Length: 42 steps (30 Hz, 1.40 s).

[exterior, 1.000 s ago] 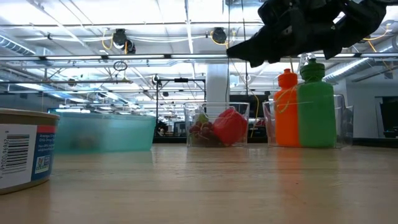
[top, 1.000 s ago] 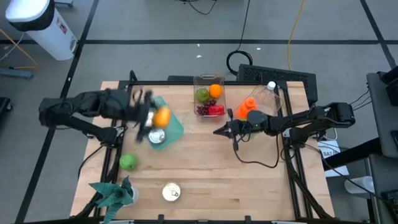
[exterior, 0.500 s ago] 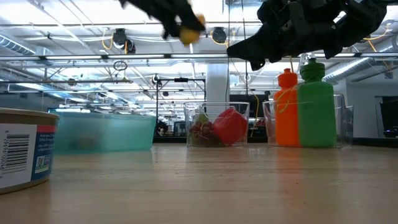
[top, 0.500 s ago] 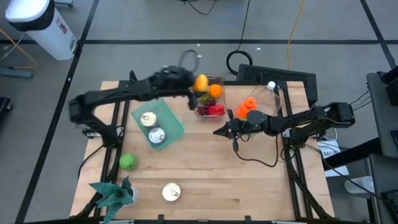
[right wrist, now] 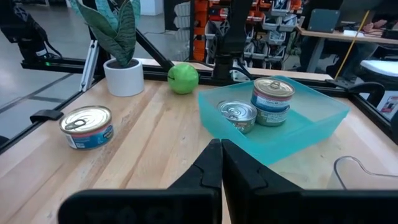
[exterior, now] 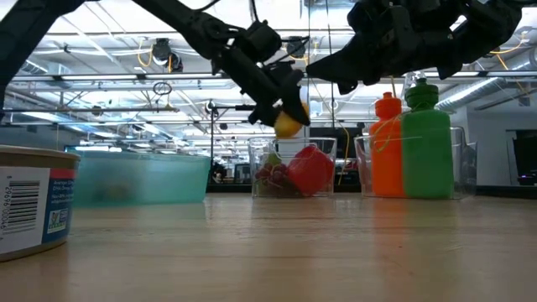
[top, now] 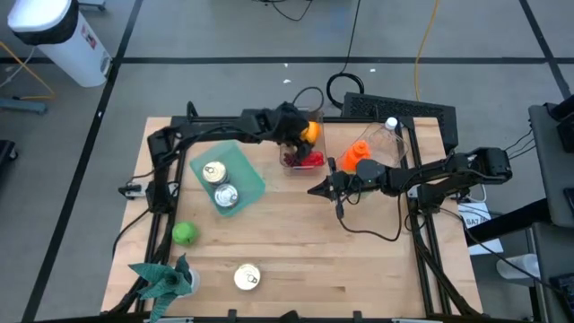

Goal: Pick & Place Food Item
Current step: Put the yellow mango into the left transparent bin, then put the blue pink tuna can into the green bin

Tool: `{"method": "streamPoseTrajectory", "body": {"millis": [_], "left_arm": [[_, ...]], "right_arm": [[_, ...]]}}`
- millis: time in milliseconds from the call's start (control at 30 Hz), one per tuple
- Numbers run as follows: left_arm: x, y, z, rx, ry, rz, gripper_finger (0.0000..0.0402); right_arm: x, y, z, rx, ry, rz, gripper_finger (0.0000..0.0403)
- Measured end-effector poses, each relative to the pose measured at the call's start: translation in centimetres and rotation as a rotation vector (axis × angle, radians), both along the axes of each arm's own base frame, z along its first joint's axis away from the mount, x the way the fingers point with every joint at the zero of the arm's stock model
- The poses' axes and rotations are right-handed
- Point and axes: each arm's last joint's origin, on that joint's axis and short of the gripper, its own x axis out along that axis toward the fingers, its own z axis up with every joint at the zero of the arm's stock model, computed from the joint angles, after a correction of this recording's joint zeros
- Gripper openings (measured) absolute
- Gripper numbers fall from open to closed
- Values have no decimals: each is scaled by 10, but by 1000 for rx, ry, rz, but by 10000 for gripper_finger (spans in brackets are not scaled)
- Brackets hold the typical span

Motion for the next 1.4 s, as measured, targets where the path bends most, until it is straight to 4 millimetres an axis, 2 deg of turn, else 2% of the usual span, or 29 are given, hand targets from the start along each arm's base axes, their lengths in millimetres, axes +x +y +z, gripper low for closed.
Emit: {"method": "streamPoseTrajectory", "body": {"millis": [167, 300, 400, 500, 600, 733, 833, 900, 1067, 1167, 1267, 1333, 1400], "left_arm": [[-2, 6, -1, -38, 38, -17, 330], [-9, 5, 13, -23, 36, -6, 388], [-17, 1, 27, 13, 42, -24, 391], [-34, -10, 56, 38, 43, -45, 374], [-65, -28, 101, 91, 20, -52, 353], [-123, -63, 157, 159, -5, -1, 323], [-172, -93, 185, 181, 8, 57, 293], [-202, -111, 193, 177, 44, 108, 269], [-262, -143, 193, 95, 131, 250, 196], [-285, -156, 183, 34, 151, 282, 140], [-292, -166, 165, -1, 155, 269, 78], [-288, -173, 151, -14, 146, 239, 36], [-280, -182, 133, -35, 151, 171, 10]], "right_arm": [[0, 0, -1, 1, 6, 2, 0], [0, 0, -1, 1, 6, 2, 0], [0, 0, -1, 1, 10, 2, 0], [0, 0, -2, 2, 25, 2, 0], [-1, 0, -4, -1, 41, 2, 0], [-1, 0, -6, -27, 56, 6, 0], [-1, 0, -6, -41, 57, 8, 0], [-1, 0, -6, -42, 57, 8, 0], [-1, 0, -6, -59, 59, 11, 0], [-1, 0, -6, -69, 58, 13, 0], [-1, 0, -6, -70, 58, 13, 0], [-1, 0, -6, -83, 56, 15, 0], [-1, 0, -6, -93, 55, 17, 0]]}}
